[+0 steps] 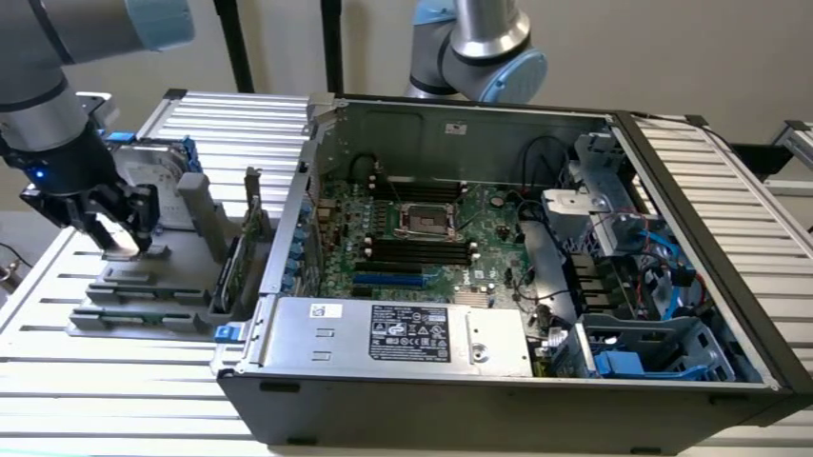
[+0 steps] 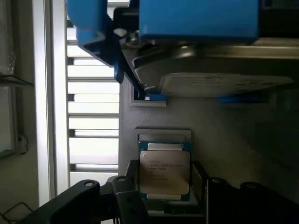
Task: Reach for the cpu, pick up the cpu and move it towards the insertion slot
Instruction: 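Pick up the cpu and move it towards the insertion slot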
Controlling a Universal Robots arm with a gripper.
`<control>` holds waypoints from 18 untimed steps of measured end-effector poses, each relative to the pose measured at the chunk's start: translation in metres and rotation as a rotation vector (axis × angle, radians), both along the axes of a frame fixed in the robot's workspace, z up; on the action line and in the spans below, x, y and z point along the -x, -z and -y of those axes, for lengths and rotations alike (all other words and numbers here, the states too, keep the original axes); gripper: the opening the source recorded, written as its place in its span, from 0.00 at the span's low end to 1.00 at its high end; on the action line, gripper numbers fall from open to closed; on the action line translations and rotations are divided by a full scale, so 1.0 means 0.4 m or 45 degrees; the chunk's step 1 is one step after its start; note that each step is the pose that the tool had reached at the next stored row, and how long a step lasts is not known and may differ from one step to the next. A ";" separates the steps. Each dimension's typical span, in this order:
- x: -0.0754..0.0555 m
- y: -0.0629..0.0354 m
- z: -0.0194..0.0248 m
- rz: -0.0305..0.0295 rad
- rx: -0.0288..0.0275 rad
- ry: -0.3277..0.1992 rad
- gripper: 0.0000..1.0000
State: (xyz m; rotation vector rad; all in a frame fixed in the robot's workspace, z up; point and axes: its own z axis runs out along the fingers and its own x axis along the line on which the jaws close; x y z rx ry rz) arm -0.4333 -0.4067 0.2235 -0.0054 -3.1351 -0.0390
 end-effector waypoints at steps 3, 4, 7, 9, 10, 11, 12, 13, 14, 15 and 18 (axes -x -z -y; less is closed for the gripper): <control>0.000 -0.034 0.000 0.0000 0.0001 0.000 0.54; -0.001 -0.046 0.001 -0.0002 0.0002 0.000 0.54; -0.002 -0.079 0.001 -0.0002 0.0001 0.000 0.54; -0.004 -0.103 0.002 -0.0001 0.0001 0.000 0.54; -0.005 -0.114 0.002 -0.0001 0.0001 0.000 0.54; -0.007 -0.125 0.002 0.0000 0.0000 0.000 0.54; -0.009 -0.136 0.002 -0.0001 0.0001 0.000 0.54; -0.013 -0.148 0.002 -0.0002 0.0001 0.000 0.54; -0.018 -0.159 0.003 -0.0001 0.0001 0.000 0.54; -0.024 -0.171 0.003 -0.0002 0.0001 -0.001 0.54; -0.046 -0.204 0.003 0.0002 -0.0011 -0.002 0.54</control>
